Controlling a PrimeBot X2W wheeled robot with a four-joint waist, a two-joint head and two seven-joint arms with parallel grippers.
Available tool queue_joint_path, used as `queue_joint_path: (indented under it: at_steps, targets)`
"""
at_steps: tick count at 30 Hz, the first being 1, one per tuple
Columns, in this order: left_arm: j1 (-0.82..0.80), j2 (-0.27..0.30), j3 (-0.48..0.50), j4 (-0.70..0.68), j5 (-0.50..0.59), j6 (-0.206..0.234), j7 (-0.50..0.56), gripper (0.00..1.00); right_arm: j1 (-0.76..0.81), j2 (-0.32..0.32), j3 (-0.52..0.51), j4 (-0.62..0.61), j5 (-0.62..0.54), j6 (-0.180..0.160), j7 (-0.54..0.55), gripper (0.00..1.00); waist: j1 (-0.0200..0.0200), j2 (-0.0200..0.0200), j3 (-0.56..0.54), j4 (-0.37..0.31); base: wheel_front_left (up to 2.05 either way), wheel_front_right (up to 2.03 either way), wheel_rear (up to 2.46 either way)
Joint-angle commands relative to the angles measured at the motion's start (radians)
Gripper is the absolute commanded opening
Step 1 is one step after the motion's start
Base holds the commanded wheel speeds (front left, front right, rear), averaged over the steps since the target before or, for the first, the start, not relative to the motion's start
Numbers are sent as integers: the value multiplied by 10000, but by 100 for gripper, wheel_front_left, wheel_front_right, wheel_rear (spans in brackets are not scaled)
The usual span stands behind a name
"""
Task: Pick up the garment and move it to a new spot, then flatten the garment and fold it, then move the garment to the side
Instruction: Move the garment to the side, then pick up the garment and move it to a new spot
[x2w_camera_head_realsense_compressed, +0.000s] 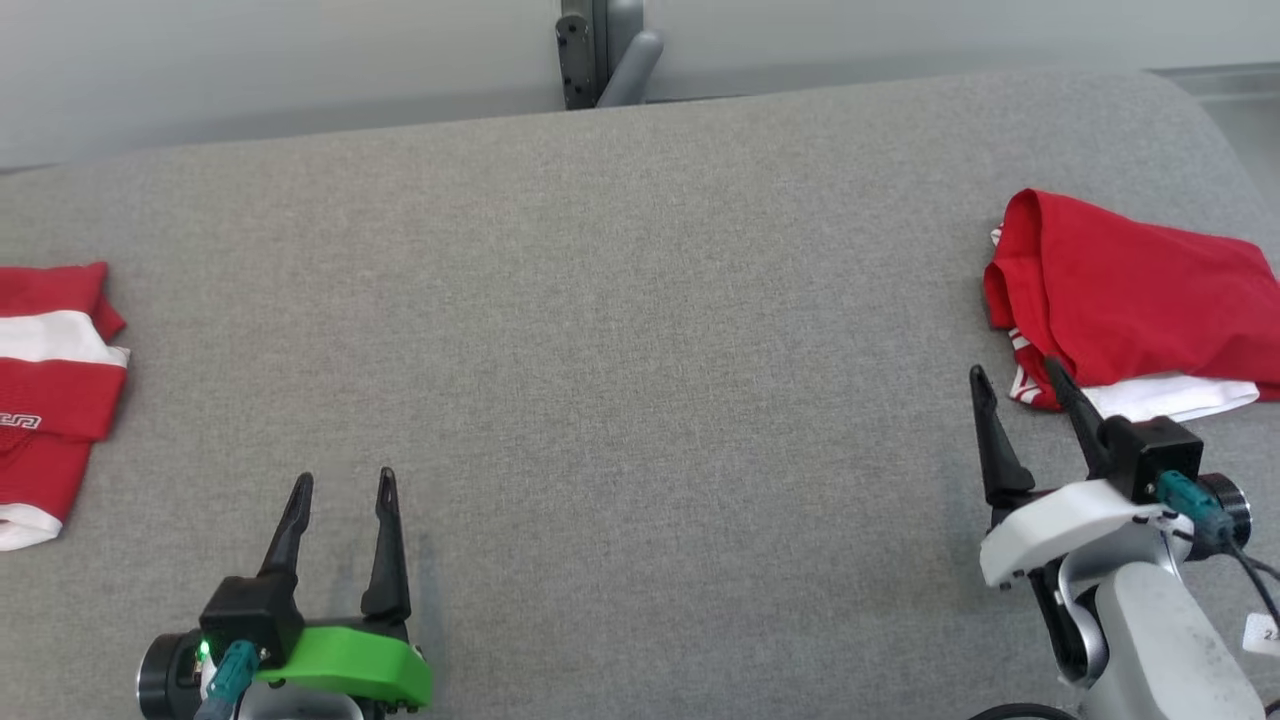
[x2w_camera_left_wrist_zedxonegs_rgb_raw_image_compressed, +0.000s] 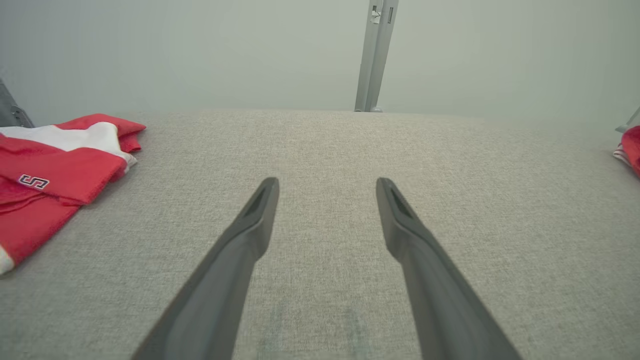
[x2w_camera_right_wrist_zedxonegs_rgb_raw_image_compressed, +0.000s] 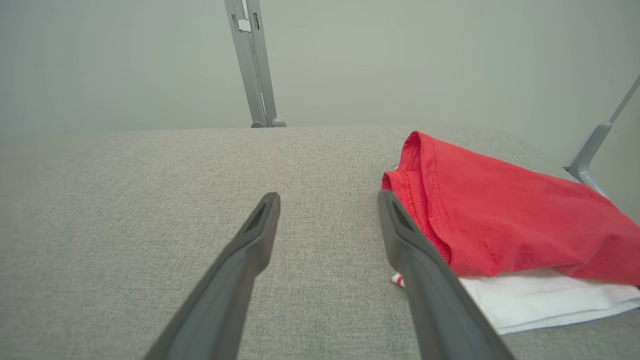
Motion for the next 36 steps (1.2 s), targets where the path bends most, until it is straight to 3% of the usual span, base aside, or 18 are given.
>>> queue_joint_path:
  at_steps: [1, 20, 36]
  targets:
    - [225, 8, 59, -8, -21, 46, 0, 100, 286, -46, 123, -99, -193, -20, -23, 100, 1, 1, -585, 100, 0, 0, 0]
    - [990, 10, 393, -66, -111, 317, 0, 100, 1816, 676, -43, -1440, -523, -19, -23, 100, 1, 1, -1485, 238, 0, 0, 0]
    - [1129, 10, 481, -127, -152, 213, 0, 100, 2195, 747, 94, -1683, -662, -20, -23, 100, 1, 1, -1498, 529, 0, 0, 0]
